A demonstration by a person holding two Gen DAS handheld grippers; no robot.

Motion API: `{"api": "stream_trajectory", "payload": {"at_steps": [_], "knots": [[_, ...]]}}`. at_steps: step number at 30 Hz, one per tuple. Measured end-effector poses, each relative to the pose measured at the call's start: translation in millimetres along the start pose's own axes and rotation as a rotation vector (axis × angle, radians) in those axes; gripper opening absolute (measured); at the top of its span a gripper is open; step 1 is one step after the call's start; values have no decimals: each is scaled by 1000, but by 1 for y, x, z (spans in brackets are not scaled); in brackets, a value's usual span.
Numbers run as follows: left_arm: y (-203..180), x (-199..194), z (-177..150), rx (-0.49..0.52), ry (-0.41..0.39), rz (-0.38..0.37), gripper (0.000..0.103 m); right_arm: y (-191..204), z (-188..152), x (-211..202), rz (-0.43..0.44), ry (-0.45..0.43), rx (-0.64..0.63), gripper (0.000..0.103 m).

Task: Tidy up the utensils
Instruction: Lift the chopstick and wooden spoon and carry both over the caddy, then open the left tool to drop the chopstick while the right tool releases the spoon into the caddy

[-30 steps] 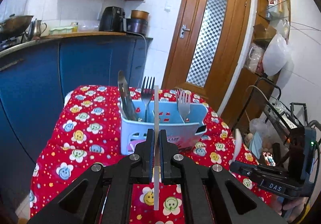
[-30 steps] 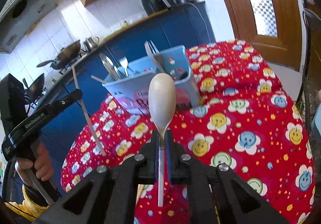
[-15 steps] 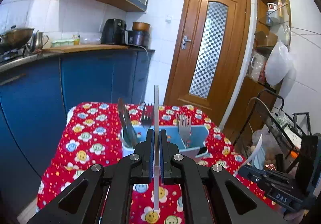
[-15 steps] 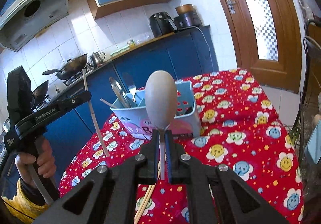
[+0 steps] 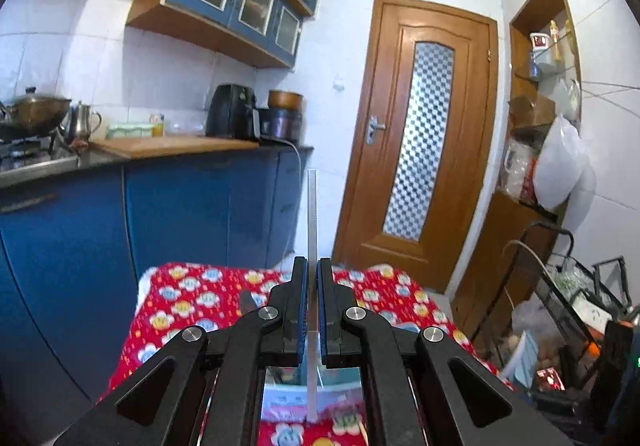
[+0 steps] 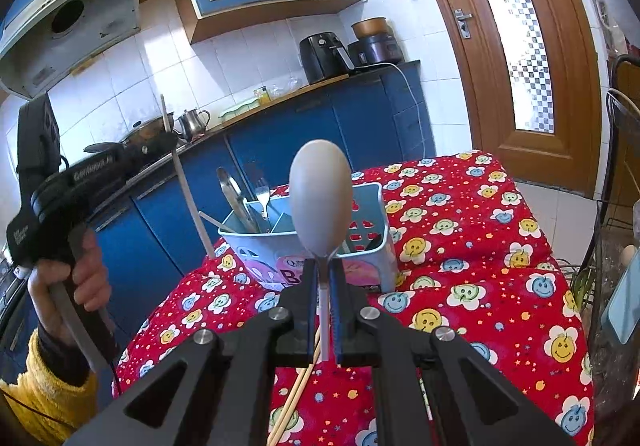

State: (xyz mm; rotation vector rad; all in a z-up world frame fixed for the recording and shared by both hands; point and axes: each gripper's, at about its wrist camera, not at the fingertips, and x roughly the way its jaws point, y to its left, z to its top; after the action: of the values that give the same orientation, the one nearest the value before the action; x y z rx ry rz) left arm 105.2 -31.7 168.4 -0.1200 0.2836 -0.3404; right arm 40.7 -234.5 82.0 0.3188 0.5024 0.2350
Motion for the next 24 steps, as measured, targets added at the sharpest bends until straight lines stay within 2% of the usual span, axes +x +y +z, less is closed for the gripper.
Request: {"api": "stream_trajectory", "payload": {"at_steps": [8,16,24], "knots": [[6,21,6,-19,-47,27,5,-3,3,5,3,-2,5,7],[14,45,-14,-42,-21,50,5,-5,20,11,-4,-29,0,7],[18,63,-34,-27,12,54,5,1,50,14,-37,-115,-29,7]]}}
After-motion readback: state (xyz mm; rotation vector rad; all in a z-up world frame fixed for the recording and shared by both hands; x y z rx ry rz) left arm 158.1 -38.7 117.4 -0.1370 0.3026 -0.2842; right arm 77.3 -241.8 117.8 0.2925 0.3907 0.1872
